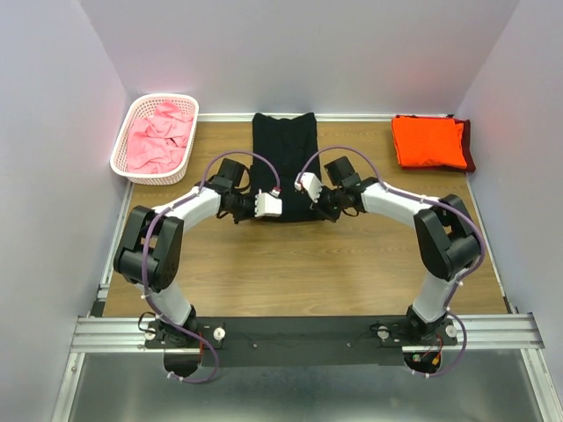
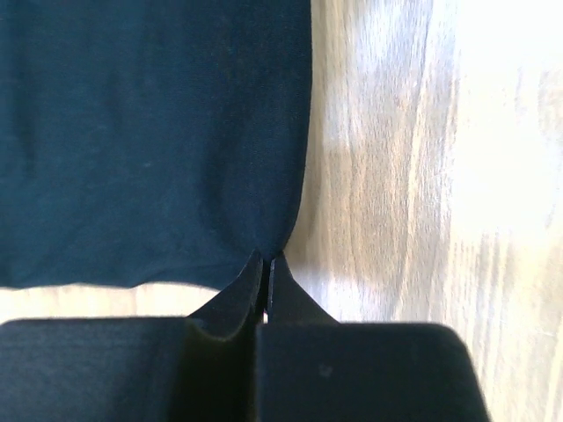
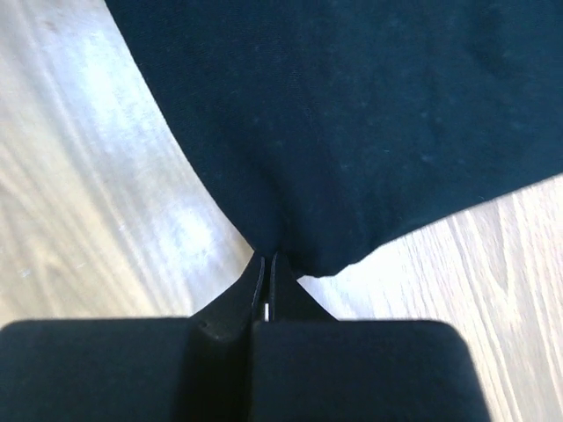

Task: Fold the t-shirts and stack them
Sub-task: Fold the tshirt

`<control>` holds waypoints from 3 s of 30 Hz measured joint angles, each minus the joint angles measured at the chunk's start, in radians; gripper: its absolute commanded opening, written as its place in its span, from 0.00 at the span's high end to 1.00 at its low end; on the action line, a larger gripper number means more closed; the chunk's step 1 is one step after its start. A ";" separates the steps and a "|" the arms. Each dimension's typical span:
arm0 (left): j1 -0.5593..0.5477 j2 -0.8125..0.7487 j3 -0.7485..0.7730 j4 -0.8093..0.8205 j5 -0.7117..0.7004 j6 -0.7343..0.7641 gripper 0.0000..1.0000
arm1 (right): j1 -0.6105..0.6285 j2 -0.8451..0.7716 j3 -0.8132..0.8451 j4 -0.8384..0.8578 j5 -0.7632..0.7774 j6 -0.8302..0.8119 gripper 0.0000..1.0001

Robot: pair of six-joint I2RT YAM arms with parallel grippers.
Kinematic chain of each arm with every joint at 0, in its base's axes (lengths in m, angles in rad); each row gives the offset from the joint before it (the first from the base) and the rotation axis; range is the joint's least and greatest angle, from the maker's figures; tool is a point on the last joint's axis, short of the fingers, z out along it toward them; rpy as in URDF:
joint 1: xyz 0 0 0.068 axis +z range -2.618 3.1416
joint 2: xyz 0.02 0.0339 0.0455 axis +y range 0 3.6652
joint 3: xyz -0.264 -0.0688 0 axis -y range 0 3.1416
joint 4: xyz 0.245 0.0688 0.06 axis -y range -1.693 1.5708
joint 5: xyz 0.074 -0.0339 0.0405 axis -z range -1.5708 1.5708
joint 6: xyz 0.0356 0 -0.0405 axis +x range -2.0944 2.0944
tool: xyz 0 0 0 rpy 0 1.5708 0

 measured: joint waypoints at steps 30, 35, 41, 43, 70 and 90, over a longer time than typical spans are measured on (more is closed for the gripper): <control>-0.006 -0.331 0.280 -0.573 0.238 -0.024 1.00 | -0.035 -0.360 0.179 -0.584 -0.233 -0.009 1.00; 0.040 -0.003 0.529 -0.495 0.241 -0.077 1.00 | -0.156 -0.094 0.363 -0.577 -0.251 -0.085 0.99; 0.066 0.343 0.715 -0.383 0.241 -0.185 1.00 | -0.230 0.179 0.508 -0.563 -0.267 -0.132 0.99; 0.066 0.400 0.733 -0.362 0.235 -0.213 1.00 | -0.234 0.261 0.535 -0.552 -0.269 -0.130 0.99; 0.024 -0.102 0.079 -0.322 0.297 -0.137 0.41 | -0.159 0.017 0.311 -0.514 -0.506 0.233 0.49; -0.155 0.077 0.156 -0.172 0.301 -0.152 0.43 | -0.142 0.447 0.659 -0.348 -0.692 0.638 0.66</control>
